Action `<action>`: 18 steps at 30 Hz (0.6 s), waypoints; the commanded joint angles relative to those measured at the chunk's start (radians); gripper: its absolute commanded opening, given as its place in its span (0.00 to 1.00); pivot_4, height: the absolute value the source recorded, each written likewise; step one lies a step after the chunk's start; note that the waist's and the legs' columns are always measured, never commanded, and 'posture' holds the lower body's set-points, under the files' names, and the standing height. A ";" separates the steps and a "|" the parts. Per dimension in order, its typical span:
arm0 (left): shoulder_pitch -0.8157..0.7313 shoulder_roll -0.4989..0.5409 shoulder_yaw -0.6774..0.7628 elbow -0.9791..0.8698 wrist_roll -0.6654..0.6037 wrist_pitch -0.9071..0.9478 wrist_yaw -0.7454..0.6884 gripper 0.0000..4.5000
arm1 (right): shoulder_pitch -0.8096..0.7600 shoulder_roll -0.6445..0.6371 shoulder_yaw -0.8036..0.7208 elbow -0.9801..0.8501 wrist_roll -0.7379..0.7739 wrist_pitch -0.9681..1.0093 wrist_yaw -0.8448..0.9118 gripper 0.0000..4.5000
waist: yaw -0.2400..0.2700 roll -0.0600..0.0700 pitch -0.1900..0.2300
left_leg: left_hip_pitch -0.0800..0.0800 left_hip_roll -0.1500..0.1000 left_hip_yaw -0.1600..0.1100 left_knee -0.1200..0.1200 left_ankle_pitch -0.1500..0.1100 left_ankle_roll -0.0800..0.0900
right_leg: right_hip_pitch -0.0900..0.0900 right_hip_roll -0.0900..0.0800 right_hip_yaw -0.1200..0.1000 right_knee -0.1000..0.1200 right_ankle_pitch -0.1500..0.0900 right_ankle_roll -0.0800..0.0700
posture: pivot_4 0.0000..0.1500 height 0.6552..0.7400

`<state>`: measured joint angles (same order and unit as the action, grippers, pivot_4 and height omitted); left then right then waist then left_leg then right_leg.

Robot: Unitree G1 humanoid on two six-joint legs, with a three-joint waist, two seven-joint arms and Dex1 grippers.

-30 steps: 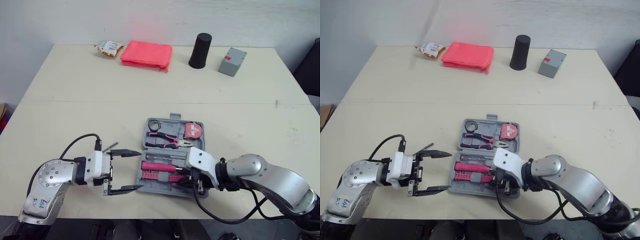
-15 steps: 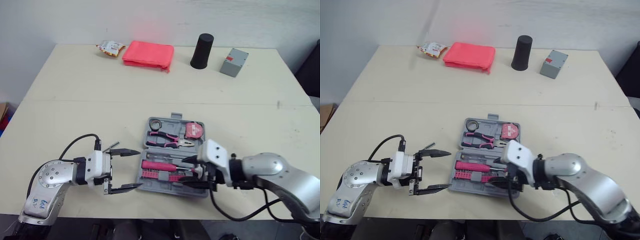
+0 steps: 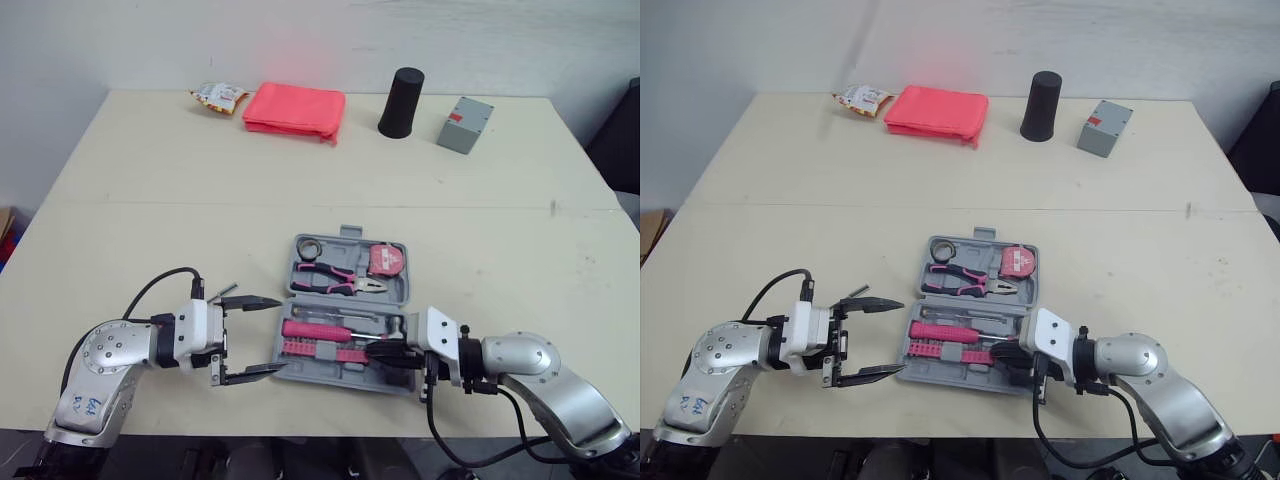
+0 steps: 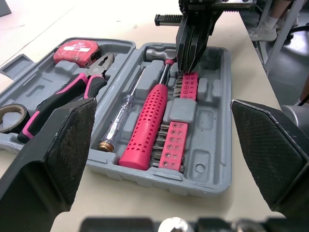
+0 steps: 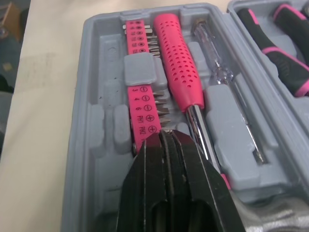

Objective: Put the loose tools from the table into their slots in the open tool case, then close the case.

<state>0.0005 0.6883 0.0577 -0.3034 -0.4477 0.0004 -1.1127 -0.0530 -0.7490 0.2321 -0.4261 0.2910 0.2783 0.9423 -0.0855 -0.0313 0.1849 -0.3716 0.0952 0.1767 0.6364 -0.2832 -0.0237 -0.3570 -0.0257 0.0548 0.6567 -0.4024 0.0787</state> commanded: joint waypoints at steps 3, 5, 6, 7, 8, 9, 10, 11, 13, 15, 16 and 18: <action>0.020 0.019 0.034 0.002 0.017 -0.031 0.004 1.00 | 0.032 0.002 0.066 0.048 -0.102 -0.065 0.005 0.02 | 0.001 -0.001 -0.001 | 0.002 0.000 0.000 0.000 0.000 0.000 | 0.001 0.000 0.000 0.000 0.000 0.000 | 1.00 1.00; 0.024 0.020 0.037 0.010 0.022 -0.038 0.005 1.00 | 0.025 0.008 0.076 0.058 -0.124 -0.099 0.006 0.02 | 0.000 -0.003 -0.002 | 0.002 0.000 0.000 0.000 0.000 0.000 | 0.002 0.000 0.000 0.000 0.000 -0.001 | 1.00 1.00; 0.024 0.019 0.039 0.015 0.024 -0.041 0.007 1.00 | 0.022 0.012 0.076 0.062 -0.128 -0.116 0.008 0.02 | 0.000 -0.003 -0.002 | 0.002 0.000 0.000 0.000 0.000 0.000 | 0.002 0.000 0.000 0.000 0.001 -0.001 | 1.00 1.00; 0.022 0.020 0.041 0.020 0.024 -0.044 0.009 1.00 | 0.021 0.018 0.069 0.058 -0.118 -0.139 0.016 0.02 | 0.001 -0.004 -0.002 | 0.002 0.001 0.000 0.000 0.000 0.000 | 0.002 0.000 0.000 0.000 0.001 -0.001 | 1.00 1.00; 0.020 0.020 0.045 0.027 0.025 -0.048 0.012 1.00 | 0.021 0.019 0.059 0.050 -0.103 -0.162 0.028 0.02 | 0.002 -0.004 -0.002 | 0.002 0.001 0.000 0.000 0.000 0.000 | 0.002 0.000 0.000 0.001 0.001 -0.001 | 1.00 1.00; 0.018 0.021 0.050 0.036 0.025 -0.053 0.014 1.00 | 0.022 0.019 0.048 0.040 -0.089 -0.186 0.040 0.02 | 0.002 -0.004 -0.002 | 0.002 0.001 0.000 0.000 0.000 0.000 | 0.002 0.000 0.000 0.001 0.001 -0.001 | 1.00 1.00; 0.016 0.022 0.054 0.046 0.026 -0.057 0.015 1.00 | 0.022 0.016 0.042 0.035 -0.083 -0.207 0.052 0.02 | 0.002 -0.004 -0.002 | 0.002 0.000 0.000 0.000 0.000 0.000 | 0.002 0.000 0.000 0.001 0.001 -0.001 | 1.00 1.00; 0.015 0.022 0.059 0.055 0.027 -0.061 0.016 1.00 | 0.021 0.004 0.042 0.033 -0.089 -0.223 0.064 0.02 | 0.003 -0.004 -0.002 | 0.002 0.000 0.000 0.000 0.000 0.000 | 0.002 0.000 0.000 0.001 0.001 -0.001 | 1.00 1.00; 0.016 0.020 0.068 0.078 0.032 -0.074 0.020 1.00 | 0.024 0.003 0.037 0.050 -0.102 -0.228 0.060 0.02 | 0.004 -0.004 -0.002 | 0.001 0.000 0.000 0.000 0.000 0.000 | 0.001 0.000 0.000 0.000 0.001 -0.001 | 1.00 1.00; 0.014 0.015 0.086 0.102 0.027 -0.078 0.027 1.00 | 0.031 0.020 0.015 0.082 -0.070 -0.248 0.069 0.02 | 0.004 -0.004 -0.002 | 0.001 0.000 0.000 0.000 0.000 0.000 | 0.001 0.000 0.000 0.000 0.001 -0.001 | 1.00 1.00; 0.013 0.016 0.096 0.109 0.018 -0.073 0.029 1.00 | 0.032 0.025 0.001 0.095 -0.044 -0.269 0.086 0.02 | 0.005 -0.004 -0.002 | 0.001 0.000 0.000 0.000 0.000 0.000 | 0.001 0.000 0.000 0.000 0.001 -0.001 | 1.00 1.00; 0.022 0.040 0.132 0.105 -0.016 -0.032 0.026 1.00 | 0.037 0.017 -0.060 0.092 0.040 -0.292 0.127 0.02 | 0.005 -0.004 -0.001 | 0.001 0.000 0.000 0.001 0.000 0.000 | 0.001 0.000 0.000 0.000 0.001 -0.001 | 1.00 1.00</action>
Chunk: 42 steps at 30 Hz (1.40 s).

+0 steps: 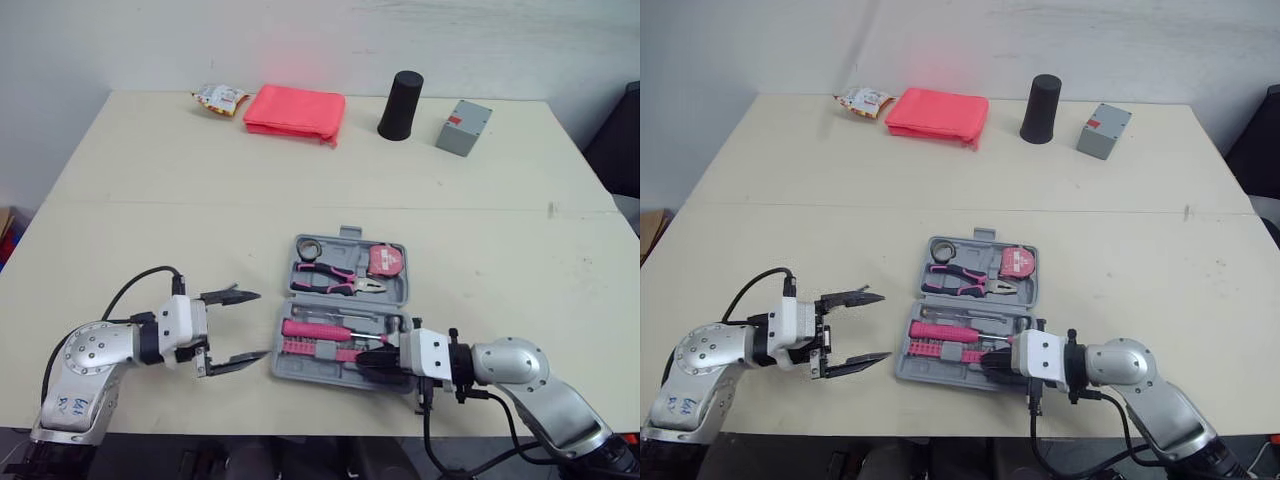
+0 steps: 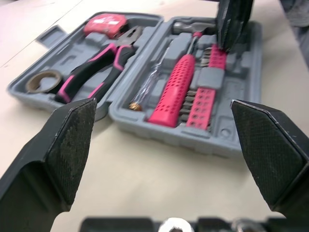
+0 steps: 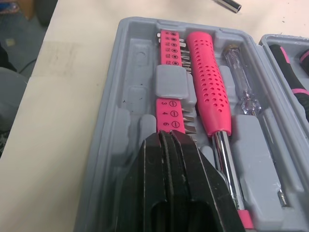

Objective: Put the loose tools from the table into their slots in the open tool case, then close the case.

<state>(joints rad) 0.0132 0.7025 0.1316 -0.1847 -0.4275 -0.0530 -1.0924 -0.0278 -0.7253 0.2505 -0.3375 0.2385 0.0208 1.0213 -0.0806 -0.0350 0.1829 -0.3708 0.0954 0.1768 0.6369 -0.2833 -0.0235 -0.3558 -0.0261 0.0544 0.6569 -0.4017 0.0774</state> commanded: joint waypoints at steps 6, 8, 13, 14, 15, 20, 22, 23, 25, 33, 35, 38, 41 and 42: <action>0.118 0.092 0.354 0.093 -0.073 0.066 0.058 1.00 | 0.205 -0.111 -0.560 -0.029 0.382 0.109 0.055 0.15 | 0.001 0.001 0.002 | -0.001 0.000 0.000 0.000 -0.001 0.001 | 0.000 0.000 0.000 0.000 0.000 0.000 | 1.00 1.00; 0.173 0.108 0.449 0.188 -0.060 0.027 0.045 1.00 | 0.275 -0.163 -0.710 0.076 0.304 0.013 0.107 0.31 | -0.001 0.001 0.002 | -0.001 0.000 0.000 -0.001 -0.001 0.001 | 0.000 0.000 0.000 -0.002 0.000 0.000 | 1.00 1.00; 0.241 0.121 0.577 0.323 -0.035 -0.077 0.035 1.00 | 0.354 -0.209 -0.907 0.290 0.246 -0.179 0.233 0.85 | -0.002 -0.001 0.003 | 0.000 0.000 0.000 -0.003 -0.002 0.002 | 0.001 -0.001 0.000 -0.004 -0.001 -0.001 | 1.00 1.00; 0.238 0.128 0.600 0.388 -0.022 -0.111 0.047 1.00 | 0.353 -0.226 -0.939 0.382 0.236 -0.215 0.257 0.96 | -0.002 -0.001 0.003 | 0.000 -0.001 0.000 -0.003 -0.003 0.002 | 0.001 -0.001 0.000 -0.004 0.000 -0.001 | 1.00 1.00; 0.232 0.146 0.618 0.487 0.002 -0.154 0.065 1.00 | 0.331 -0.251 -0.969 0.523 0.219 -0.278 0.274 0.98 | -0.002 -0.001 0.003 | 0.000 -0.001 0.000 -0.003 -0.003 0.002 | 0.001 -0.001 0.000 -0.004 0.000 -0.001 | 1.00 1.00; 0.206 0.228 0.605 0.800 0.109 -0.322 0.133 1.00 | 0.213 -0.333 -0.957 0.952 0.136 -0.496 0.280 0.98 | -0.007 -0.002 0.004 | 0.005 -0.003 0.003 -0.003 -0.005 0.005 | 0.002 -0.005 -0.001 -0.004 0.000 -0.002 | 1.00 1.00; 0.192 0.230 0.596 0.795 0.087 -0.326 0.106 1.00 | 0.166 -0.328 -0.929 0.972 0.141 -0.515 0.287 0.98 | -0.007 -0.002 0.004 | 0.005 -0.002 0.003 -0.003 -0.005 0.004 | 0.002 -0.006 -0.001 -0.004 -0.001 -0.003 | 1.00 1.00; 0.187 0.226 0.591 0.777 0.075 -0.322 0.096 1.00 | 0.148 -0.320 -0.914 0.959 0.151 -0.505 0.290 0.98 | -0.009 -0.002 0.004 | 0.005 -0.002 0.003 -0.003 -0.005 0.004 | 0.002 -0.006 -0.002 -0.003 0.000 -0.003 | 1.00 1.00; 0.178 0.210 0.576 0.726 0.050 -0.302 0.076 1.00 | 0.124 -0.296 -0.877 0.906 0.164 -0.489 0.287 0.98 | -0.010 -0.001 0.005 | 0.005 -0.002 0.003 -0.003 -0.005 0.003 | 0.001 -0.006 -0.002 -0.002 0.000 -0.003 | 1.00 1.00; 0.168 0.169 0.426 0.381 -0.015 -0.094 0.032 1.00 | 0.069 -0.093 -0.736 0.411 0.389 -0.289 0.249 0.98 | -0.006 0.002 0.006 | 0.001 0.002 0.002 -0.002 -0.003 -0.001 | -0.002 -0.001 -0.003 0.003 0.000 -0.003 | 1.00 1.00; 0.157 0.175 0.372 0.308 0.000 -0.017 0.051 1.00 | 0.048 -0.048 -0.685 0.287 0.430 -0.247 0.225 0.98 | -0.004 0.002 0.006 | 0.001 0.002 0.002 -0.001 -0.003 -0.001 | -0.002 -0.001 -0.003 0.003 0.000 -0.003 | 1.00 1.00; 0.157 0.174 0.297 0.193 0.027 0.120 0.109 1.00 | 0.016 0.013 -0.611 0.125 0.461 -0.221 0.189 0.98 | -0.004 0.002 0.006 | 0.001 0.002 0.001 0.000 -0.003 -0.001 | -0.001 -0.001 -0.003 0.004 0.000 -0.003 | 1.00 1.00; 0.154 0.166 0.262 0.123 0.041 0.205 0.158 1.00 | 0.016 0.036 -0.566 0.019 0.483 -0.178 0.171 0.98 | -0.002 0.002 0.006 | 0.000 0.002 0.000 0.000 -0.003 -0.001 | -0.002 -0.001 -0.003 0.004 0.000 -0.003 | 1.00 1.00; 0.146 0.160 0.253 0.110 0.045 0.228 0.179 1.00 | 0.017 0.042 -0.548 -0.015 0.491 -0.161 0.160 0.98 | -0.002 0.002 0.006 | 0.000 0.002 0.000 0.000 -0.003 -0.001 | -0.002 -0.001 -0.003 0.003 0.000 -0.003 | 1.00 1.00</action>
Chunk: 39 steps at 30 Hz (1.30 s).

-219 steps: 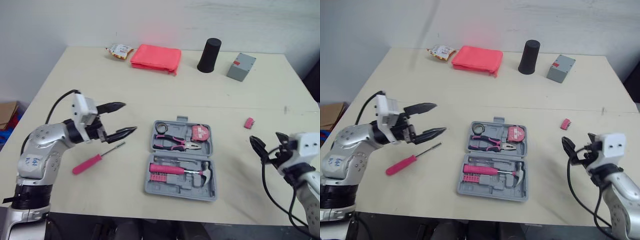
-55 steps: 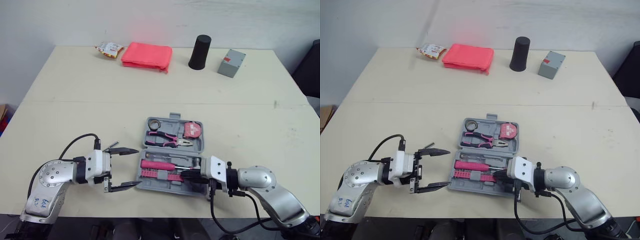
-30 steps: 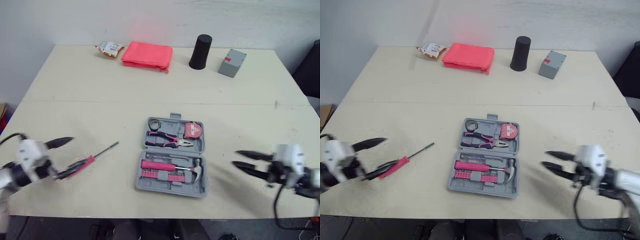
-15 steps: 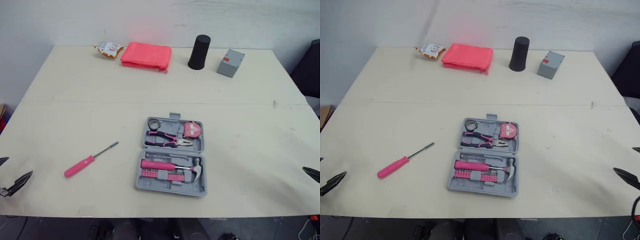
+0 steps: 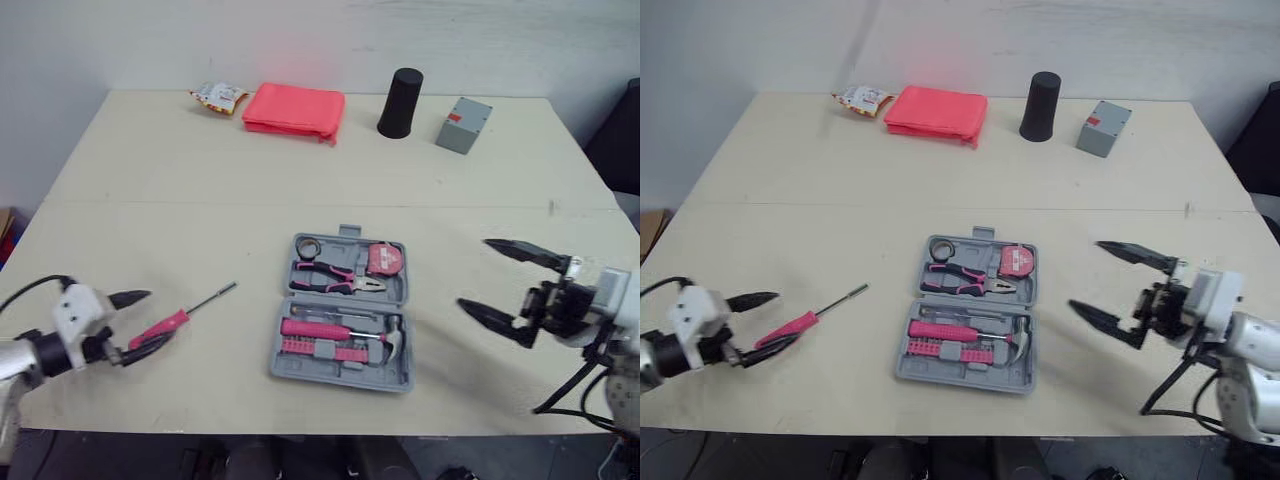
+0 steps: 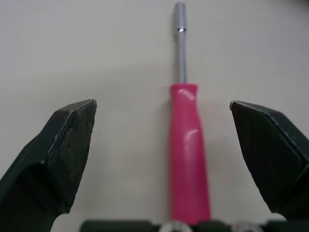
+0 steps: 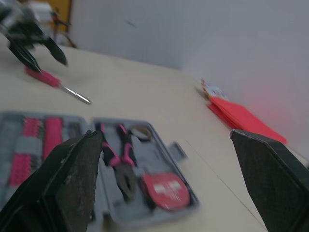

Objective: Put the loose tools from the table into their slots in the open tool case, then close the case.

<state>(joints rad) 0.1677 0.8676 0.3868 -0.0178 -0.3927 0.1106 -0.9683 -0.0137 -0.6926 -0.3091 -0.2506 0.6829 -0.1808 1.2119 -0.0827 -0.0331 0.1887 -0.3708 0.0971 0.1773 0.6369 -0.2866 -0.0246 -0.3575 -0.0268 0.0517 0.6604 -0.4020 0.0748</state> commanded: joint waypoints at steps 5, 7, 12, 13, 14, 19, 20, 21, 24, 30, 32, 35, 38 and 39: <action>-0.032 0.001 -0.077 -0.052 0.080 0.127 0.097 1.00 | 0.013 0.007 0.078 -0.168 0.028 0.067 -0.009 0.98 | 0.001 0.000 0.000 | 0.000 0.000 0.000 0.001 0.000 0.000 | 0.000 0.000 0.000 0.000 0.000 0.000 | 1.00 1.00; -0.052 0.000 -0.099 -0.041 0.079 0.154 0.088 0.87 | 0.021 0.008 0.083 -0.153 0.008 0.056 -0.003 1.00 | 0.002 -0.001 0.000 | 0.000 0.000 0.000 0.003 0.000 0.000 | 0.000 0.000 0.000 0.000 0.000 0.000 | 1.00 1.00; -0.046 0.031 -0.143 -0.020 0.149 0.139 0.085 0.39 | 0.035 -0.001 0.070 -0.137 -0.011 0.048 0.005 1.00 | 0.003 0.001 -0.001 | 0.002 0.000 0.000 0.007 0.000 0.001 | 0.003 0.000 0.000 0.003 0.000 0.000 | 1.00 1.00; -0.042 0.031 -0.141 -0.018 0.153 0.140 0.091 0.28 | 0.039 -0.004 0.060 -0.135 -0.010 0.050 0.003 1.00 | 0.003 0.001 -0.001 | 0.002 0.000 0.000 0.008 0.000 0.001 | 0.003 0.000 0.000 0.004 0.000 0.000 | 1.00 1.00; -0.036 0.033 -0.142 -0.014 0.160 0.131 0.089 0.18 | 0.045 -0.007 0.051 -0.134 -0.010 0.049 0.002 1.00 | 0.003 0.001 -0.001 | 0.003 0.000 -0.001 0.008 0.000 0.002 | 0.004 0.000 0.000 0.004 0.001 0.000 | 1.00 1.00; -0.030 0.011 -0.134 -0.003 0.163 0.029 0.069 0.11 | 0.084 -0.016 0.019 -0.145 -0.019 0.056 -0.006 1.00 | -0.002 0.003 -0.002 | 0.004 0.001 -0.001 0.008 0.000 0.004 | 0.005 0.000 0.000 0.004 0.004 -0.003 | 1.00 1.00; -0.043 -0.002 -0.136 -0.017 0.140 -0.003 0.047 0.11 | 0.102 -0.019 0.011 -0.150 -0.023 0.054 -0.004 1.00 | -0.001 0.003 -0.003 | 0.004 0.001 -0.001 0.008 0.000 0.004 | 0.005 0.000 -0.001 0.004 0.004 -0.003 | 1.00 1.00; -0.056 -0.012 -0.143 -0.036 0.121 -0.032 0.024 0.11 | 0.119 -0.023 0.004 -0.153 -0.030 0.049 0.000 1.00 | 0.001 0.003 -0.003 | 0.004 0.001 -0.001 0.007 0.000 0.004 | 0.005 0.000 -0.001 0.004 0.004 -0.003 | 1.00 1.00; -0.106 -0.022 -0.203 -0.169 0.058 -0.066 -0.062 0.11 | 0.169 -0.028 -0.026 -0.164 -0.040 0.042 0.004 1.00 | 0.007 0.003 -0.003 | 0.001 0.001 -0.001 0.008 0.000 0.004 | 0.004 0.000 -0.001 0.002 0.004 -0.003 | 1.00 1.00; -0.205 -0.025 -0.365 -0.342 0.056 0.020 -0.124 0.11 | 0.249 -0.041 -0.074 -0.176 -0.044 0.060 -0.009 1.00 | 0.030 0.003 -0.003 | -0.001 0.000 -0.001 0.010 -0.001 0.005 | 0.005 0.000 -0.001 -0.001 0.004 -0.002 | 1.00 1.00; -0.270 -0.055 -0.466 -0.404 0.075 0.102 -0.107 0.11 | 0.283 -0.051 -0.093 -0.177 -0.038 0.067 0.003 1.00 | 0.027 0.004 -0.002 | 0.000 0.001 0.000 0.010 -0.001 0.004 | 0.004 0.001 0.000 -0.001 0.004 -0.001 | 1.00 1.00; -0.405 -0.136 -0.627 -0.446 0.134 0.242 -0.060 0.11 | 0.329 -0.059 -0.116 -0.186 -0.027 0.082 0.010 1.00 | 0.030 0.004 -0.002 | 0.000 0.000 0.000 0.011 -0.001 0.004 | 0.005 0.002 0.001 -0.001 0.004 0.000 | 1.00 1.00; -0.516 -0.191 -0.740 -0.421 0.200 0.305 -0.056 0.11 | 0.386 -0.055 -0.132 -0.217 -0.024 0.090 0.015 1.00 | 0.033 0.004 -0.002 | 0.000 0.000 -0.001 0.012 0.000 0.005 | 0.006 0.002 0.002 -0.001 0.005 0.002 | 1.00 1.00; -0.552 -0.218 -0.762 -0.422 0.194 0.358 -0.046 0.11 | 0.413 -0.048 -0.144 -0.230 -0.020 0.093 0.012 1.00 | 0.032 0.004 -0.002 | 0.000 0.000 -0.001 0.012 0.001 0.005 | 0.007 0.003 0.002 -0.001 0.005 0.002 | 1.00 1.00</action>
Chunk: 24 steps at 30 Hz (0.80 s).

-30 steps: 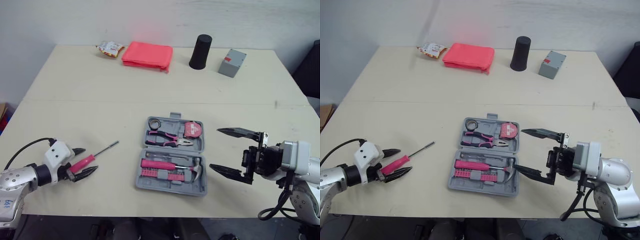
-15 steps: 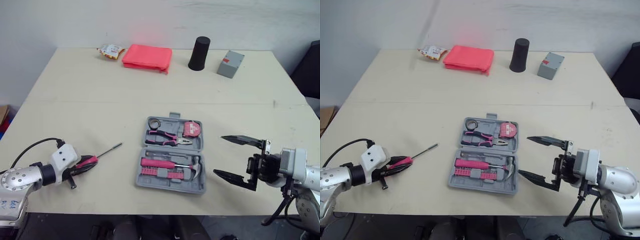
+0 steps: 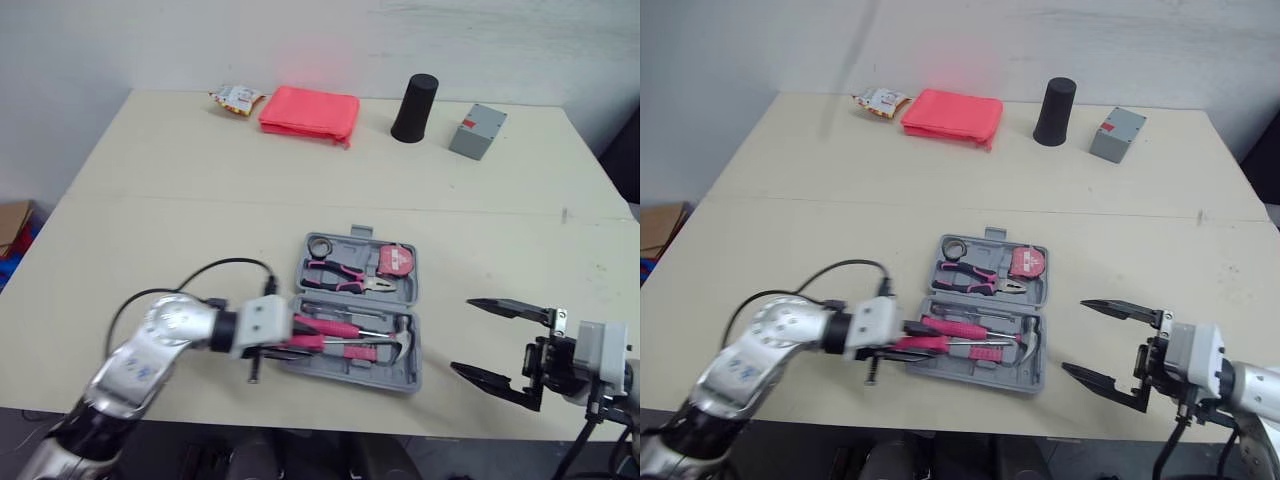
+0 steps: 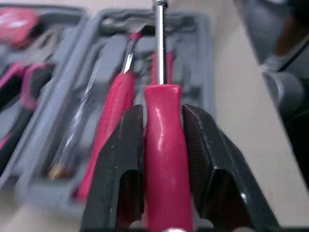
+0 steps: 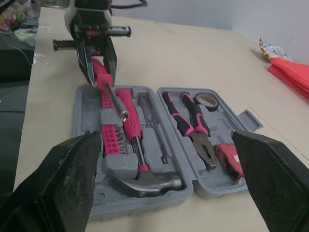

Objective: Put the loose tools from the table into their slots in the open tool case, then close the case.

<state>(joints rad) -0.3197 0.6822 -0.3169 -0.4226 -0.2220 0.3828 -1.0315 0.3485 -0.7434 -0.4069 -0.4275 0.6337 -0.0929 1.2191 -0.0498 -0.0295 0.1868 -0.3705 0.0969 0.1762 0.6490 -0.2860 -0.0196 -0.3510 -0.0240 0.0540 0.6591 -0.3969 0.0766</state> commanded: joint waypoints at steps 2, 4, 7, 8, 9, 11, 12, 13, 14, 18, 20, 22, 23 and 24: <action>-0.110 -0.061 -0.087 -0.026 0.004 0.174 0.021 0.11 | 0.094 0.012 -0.068 -0.071 0.033 0.004 0.003 1.00 | -0.002 0.000 0.000 | 0.000 0.000 0.000 0.000 0.000 0.000 | 0.000 0.000 0.000 0.000 0.000 0.000 | 1.00 1.00; -0.151 -0.057 -0.127 -0.038 0.020 0.229 0.006 0.11 | 0.147 0.028 -0.090 -0.083 0.034 -0.007 0.009 1.00 | -0.006 0.000 0.000 | 0.000 0.000 0.000 0.000 0.000 -0.001 | 0.000 0.001 0.001 0.000 0.000 0.000 | 1.00 1.00; -0.187 -0.044 -0.146 -0.089 -0.009 0.331 -0.006 0.11 | 0.205 0.056 -0.116 -0.088 0.033 -0.027 0.015 1.00 | -0.005 0.000 0.000 | 0.001 0.001 0.000 0.000 0.001 -0.002 | 0.000 0.001 0.001 0.001 0.000 0.000 | 1.00 1.00; -0.194 -0.039 -0.150 -0.105 -0.015 0.355 -0.009 0.11 | 0.218 0.065 -0.121 -0.087 0.031 -0.034 0.018 1.00 | -0.004 0.000 0.000 | 0.001 0.001 -0.001 0.000 0.002 -0.002 | 0.000 0.001 0.001 0.001 0.000 0.000 | 1.00 1.00; -0.202 -0.030 -0.159 -0.118 -0.010 0.378 -0.007 0.11 | 0.234 0.074 -0.125 -0.081 0.028 -0.046 0.025 1.00 | -0.003 0.000 0.000 | 0.001 0.001 -0.001 0.000 0.002 -0.002 | 0.000 0.001 0.001 0.001 0.000 0.000 | 1.00 1.00; -0.211 -0.019 -0.170 -0.132 0.002 0.403 0.003 0.11 | 0.254 0.088 -0.126 -0.072 0.022 -0.065 0.034 1.00 | -0.002 0.000 0.000 | 0.001 0.001 -0.001 0.000 0.002 -0.002 | 0.000 0.001 0.001 0.001 0.000 0.000 | 1.00 1.00; -0.212 -0.018 -0.171 -0.136 0.005 0.414 0.010 0.11 | 0.259 0.093 -0.126 -0.069 0.020 -0.072 0.036 1.00 | -0.002 0.000 0.000 | 0.001 0.000 -0.001 0.000 0.002 -0.001 | 0.001 0.000 0.001 0.001 0.000 0.000 | 1.00 1.00; -0.214 -0.015 -0.174 -0.139 0.003 0.424 0.010 0.11 | 0.264 0.098 -0.125 -0.066 0.018 -0.077 0.037 1.00 | -0.003 0.000 0.000 | 0.002 0.000 -0.001 0.000 0.002 -0.001 | 0.002 0.000 0.001 0.001 0.000 0.000 | 1.00 1.00; -0.215 -0.012 -0.177 -0.142 0.001 0.434 0.012 0.11 | 0.268 0.103 -0.124 -0.063 0.017 -0.083 0.039 1.00 | -0.003 0.000 0.000 | 0.002 0.000 -0.001 0.000 0.002 -0.001 | 0.002 0.000 0.001 0.001 0.000 0.000 | 1.00 1.00; -0.215 0.010 -0.202 -0.139 0.026 0.441 0.023 0.11 | 0.269 0.109 -0.117 -0.069 0.013 -0.089 0.033 1.00 | -0.002 0.000 0.000 | 0.003 0.000 -0.002 0.000 0.003 -0.001 | 0.003 -0.001 0.000 0.001 0.000 0.000 | 1.00 1.00; -0.212 0.014 -0.208 -0.136 0.031 0.432 0.024 0.11 | 0.266 0.111 -0.114 -0.073 0.011 -0.089 0.028 1.00 | 0.000 0.000 0.000 | 0.003 -0.001 -0.002 0.000 0.002 -0.001 | 0.003 -0.001 0.000 0.001 0.000 0.000 | 1.00 1.00; -0.213 0.019 -0.218 -0.132 0.042 0.422 0.025 0.11 | 0.261 0.110 -0.108 -0.077 0.008 -0.087 0.022 1.00 | 0.001 0.000 0.000 | 0.003 -0.001 -0.003 -0.001 0.002 0.000 | 0.003 -0.001 0.000 0.000 0.000 0.000 | 1.00 1.00; -0.213 0.020 -0.221 -0.130 0.046 0.419 0.026 0.11 | 0.257 0.110 -0.103 -0.080 0.007 -0.084 0.017 1.00 | 0.001 0.000 0.000 | 0.003 -0.001 -0.002 -0.001 0.002 0.000 | 0.003 -0.001 0.000 0.000 0.000 0.000 | 1.00 1.00; -0.213 0.018 -0.222 -0.129 0.048 0.418 0.029 0.11 | 0.254 0.109 -0.100 -0.083 0.006 -0.082 0.014 1.00 | 0.001 0.000 0.000 | 0.003 -0.001 -0.002 -0.001 0.002 0.000 | 0.003 -0.001 0.000 0.000 0.000 0.000 | 1.00 1.00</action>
<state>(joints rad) -0.5272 0.6982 -0.5335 -0.5350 -0.1838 0.8168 -1.0052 0.6012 -0.6380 -0.5064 -0.4825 0.6355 -0.1693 1.2404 -0.0490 -0.0292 0.1868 -0.3679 0.0963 0.1737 0.6480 -0.2838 -0.0198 -0.3476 -0.0250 0.0543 0.6587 -0.3968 0.0769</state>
